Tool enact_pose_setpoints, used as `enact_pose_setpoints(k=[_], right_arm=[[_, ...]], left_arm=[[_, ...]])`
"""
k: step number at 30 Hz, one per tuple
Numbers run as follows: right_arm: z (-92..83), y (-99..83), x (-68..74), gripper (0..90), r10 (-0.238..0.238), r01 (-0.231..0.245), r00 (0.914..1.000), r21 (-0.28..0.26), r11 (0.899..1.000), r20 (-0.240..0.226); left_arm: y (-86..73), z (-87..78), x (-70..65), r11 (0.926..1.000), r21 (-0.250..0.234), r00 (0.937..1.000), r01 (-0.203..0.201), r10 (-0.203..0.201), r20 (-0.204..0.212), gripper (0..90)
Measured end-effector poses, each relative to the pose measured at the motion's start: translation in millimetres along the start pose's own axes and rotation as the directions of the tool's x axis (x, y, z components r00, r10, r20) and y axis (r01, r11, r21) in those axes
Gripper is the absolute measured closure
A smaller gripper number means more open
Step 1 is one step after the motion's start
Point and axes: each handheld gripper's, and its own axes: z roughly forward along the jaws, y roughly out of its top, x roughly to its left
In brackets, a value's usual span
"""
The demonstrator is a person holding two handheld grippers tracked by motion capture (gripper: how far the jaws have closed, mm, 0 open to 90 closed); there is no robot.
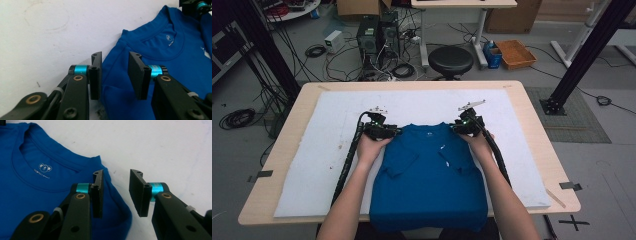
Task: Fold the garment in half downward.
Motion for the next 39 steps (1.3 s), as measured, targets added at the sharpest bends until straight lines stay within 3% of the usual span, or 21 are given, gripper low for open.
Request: enact_pose_setpoints(k=[3,7,12,17,20,22,24,27,30,35,37,39], right_arm=[[6.6,0.4,3.9,68.9,-0.034,0.034,0.9994,0.030,0.999,0.004],[7.3,-0.4,4.2,76.1,-0.024,0.024,0.9997,0.024,0.999,-0.006],[6.0,-0.2,6.4,86.3,-0.044,0.044,0.9990,0.026,0.999,-0.004],[3.1,-1.1,4.2,87.5,-0.017,0.017,0.9995,0.002,1.000,-0.028],[-0.5,-0.5,2.0,87.6,0.009,-0.010,0.9985,-0.033,0.999,-0.054],[-3.0,0.3,0.0,87.6,0.034,-0.039,0.9962,-0.061,0.997,-0.080],[-4.2,0.7,-1.4,87.8,0.044,-0.050,0.9957,-0.068,0.996,-0.082],[-3.3,-0.4,-2.6,87.8,0.043,-0.047,0.9963,-0.053,0.997,-0.075],[-3.8,-0.5,-3.0,87.1,0.045,-0.049,0.9964,-0.050,0.998,-0.071],[-3.1,2.1,-0.9,77.0,0.027,-0.029,0.9992,-0.058,0.998,-0.029],[-0.9,2.6,0.0,72.8,0.026,-0.027,0.9994,-0.052,0.998,-0.021],[2.1,2.9,-0.2,72.0,0.028,-0.029,0.9994,-0.036,0.999,-0.020]], left_arm=[[0.6,0.1,-2.5,0.9994,0.011,0.9993,-0.032,0.032,-0.021,66.0],[1.2,0.5,-5.4,0.9984,0.019,0.9976,-0.053,0.054,-0.045,69.9],[1.3,0.5,-7.3,0.9972,0.028,0.9965,-0.069,0.070,-0.046,85.4],[2.3,-2.6,-5.8,0.9977,0.013,0.9966,-0.066,0.067,-0.048,87.5],[4.3,-8.0,-4.1,0.9977,-0.021,0.9966,-0.065,0.064,-0.053,87.7],[5.1,-10.6,-1.2,0.9977,-0.037,0.9974,-0.057,0.056,-0.045,87.7],[4.1,-10.3,1.4,0.9990,-0.038,0.9992,-0.023,0.021,-0.035,86.7],[3.0,-8.0,2.9,0.9990,-0.043,0.9995,0.011,-0.012,-0.028,70.6],[5.3,-6.6,-1.2,0.9982,-0.058,0.9995,-0.016,0.015,-0.028,64.9],[18.0,7.5,-9.7,0.9951,0.049,0.9950,-0.086,0.088,-0.047,65.0],[19.7,13.2,-9.9,0.9952,0.062,0.9964,-0.075,0.078,-0.035,65.1],[20.1,18.5,-11.4,0.9917,0.091,0.9945,-0.091,0.095,-0.043,66.2]])
